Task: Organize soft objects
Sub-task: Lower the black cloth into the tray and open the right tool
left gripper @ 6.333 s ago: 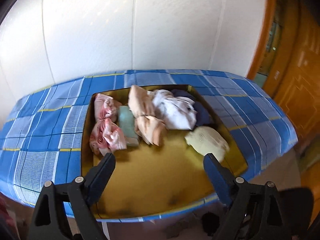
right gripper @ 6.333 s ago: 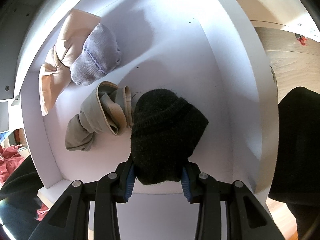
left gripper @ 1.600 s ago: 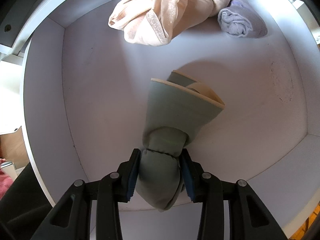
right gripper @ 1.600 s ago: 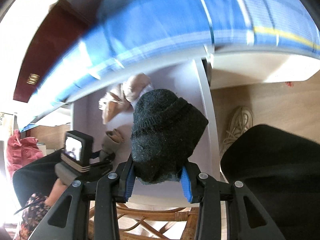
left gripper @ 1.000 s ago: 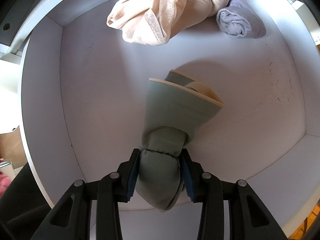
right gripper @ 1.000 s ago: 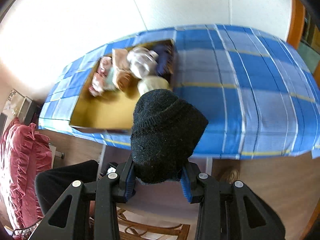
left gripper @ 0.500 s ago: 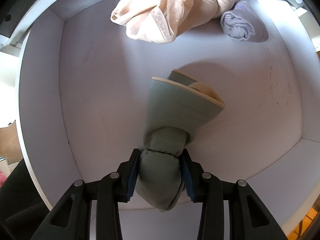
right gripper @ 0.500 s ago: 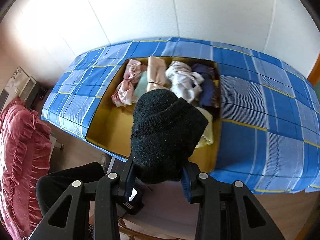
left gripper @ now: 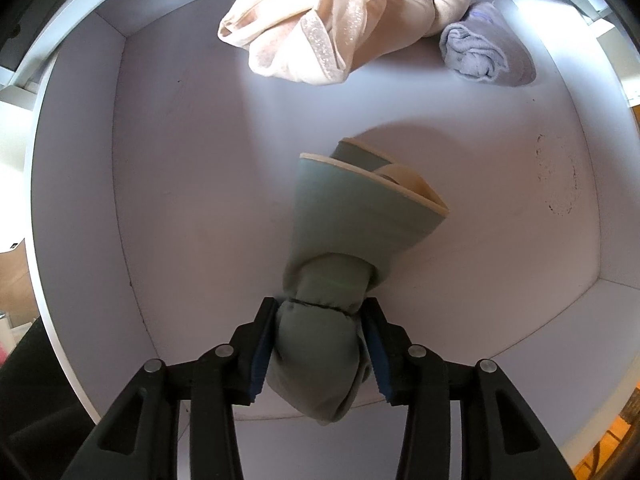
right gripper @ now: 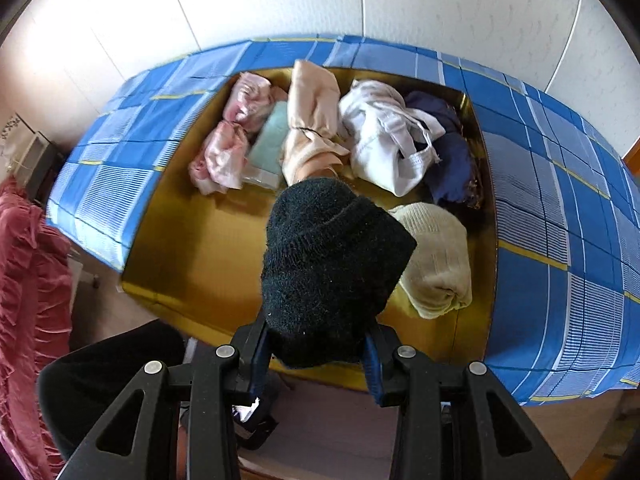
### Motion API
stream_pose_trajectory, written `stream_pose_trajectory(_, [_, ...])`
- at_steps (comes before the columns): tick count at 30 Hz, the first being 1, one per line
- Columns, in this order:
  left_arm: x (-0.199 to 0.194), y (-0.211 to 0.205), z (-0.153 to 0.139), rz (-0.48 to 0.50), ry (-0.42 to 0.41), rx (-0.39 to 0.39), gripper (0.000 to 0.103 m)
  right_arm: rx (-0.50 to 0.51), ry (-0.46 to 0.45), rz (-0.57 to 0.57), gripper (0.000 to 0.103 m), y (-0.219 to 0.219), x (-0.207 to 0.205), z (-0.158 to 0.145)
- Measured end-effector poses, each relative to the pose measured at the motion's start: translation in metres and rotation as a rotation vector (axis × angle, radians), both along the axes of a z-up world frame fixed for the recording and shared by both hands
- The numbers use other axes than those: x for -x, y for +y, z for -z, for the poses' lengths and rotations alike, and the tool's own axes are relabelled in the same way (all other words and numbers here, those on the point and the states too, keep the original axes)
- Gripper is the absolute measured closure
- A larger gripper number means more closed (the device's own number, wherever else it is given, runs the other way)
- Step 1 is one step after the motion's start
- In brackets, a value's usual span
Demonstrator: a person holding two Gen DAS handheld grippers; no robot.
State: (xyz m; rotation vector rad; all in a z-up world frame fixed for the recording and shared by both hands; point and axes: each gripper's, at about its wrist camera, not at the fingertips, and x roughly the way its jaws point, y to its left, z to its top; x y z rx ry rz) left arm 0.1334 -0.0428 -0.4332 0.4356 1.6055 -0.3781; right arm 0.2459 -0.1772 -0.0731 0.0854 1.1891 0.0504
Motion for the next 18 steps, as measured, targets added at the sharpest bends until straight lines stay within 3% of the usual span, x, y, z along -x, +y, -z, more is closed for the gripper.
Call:
stream_pose_trajectory(11, [0.000,-0.001,-0.001,0.001,0.000,0.001,0.058,0.086,0.015,-0.011,0.064,0.001,-0.010,0.023])
stream_pose_trajectory(18, [0.000,-0.001,-0.002,0.001,0.001,0.002,0.058,0.076,0.022,-0.051,0.064,0.015,-0.013,0.038])
